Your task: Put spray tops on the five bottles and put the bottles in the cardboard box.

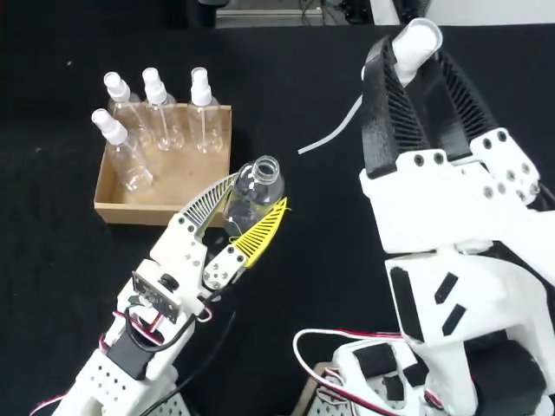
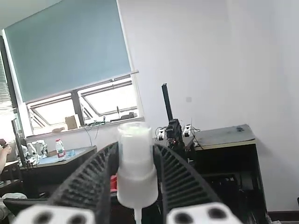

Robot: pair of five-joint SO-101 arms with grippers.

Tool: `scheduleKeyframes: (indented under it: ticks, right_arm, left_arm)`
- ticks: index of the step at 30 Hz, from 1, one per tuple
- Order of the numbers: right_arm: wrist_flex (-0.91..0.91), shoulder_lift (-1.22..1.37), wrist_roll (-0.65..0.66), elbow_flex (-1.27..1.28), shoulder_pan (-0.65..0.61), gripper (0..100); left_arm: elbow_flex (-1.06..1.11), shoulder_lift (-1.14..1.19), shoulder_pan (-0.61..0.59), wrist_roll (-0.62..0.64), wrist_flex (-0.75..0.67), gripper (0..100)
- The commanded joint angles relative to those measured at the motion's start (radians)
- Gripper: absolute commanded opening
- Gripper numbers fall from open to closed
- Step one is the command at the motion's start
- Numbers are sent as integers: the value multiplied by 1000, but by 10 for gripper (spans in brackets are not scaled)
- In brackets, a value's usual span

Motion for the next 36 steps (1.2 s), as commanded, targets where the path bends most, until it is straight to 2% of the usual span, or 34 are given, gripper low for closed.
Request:
scheduleKeyframes:
  ticks: [1, 17, 22, 31, 36]
  right_arm:
    - [-31, -10, -6, 4, 15, 14]
    - [-41, -5, -9, 25, 14, 15]
    - [-35, -2, 0, 31, -109, 15]
    - [-43, -1, 2, 53, -117, 15]
    - [-124, -1, 2, 114, -120, 15]
  left_arm:
    - [19, -9, 10, 6, 3, 30]
    - [19, -9, 4, 6, 3, 30]
    - [19, -9, 4, 6, 3, 30]
    - [19, -9, 4, 6, 3, 30]
    - [19, -9, 4, 6, 3, 30]
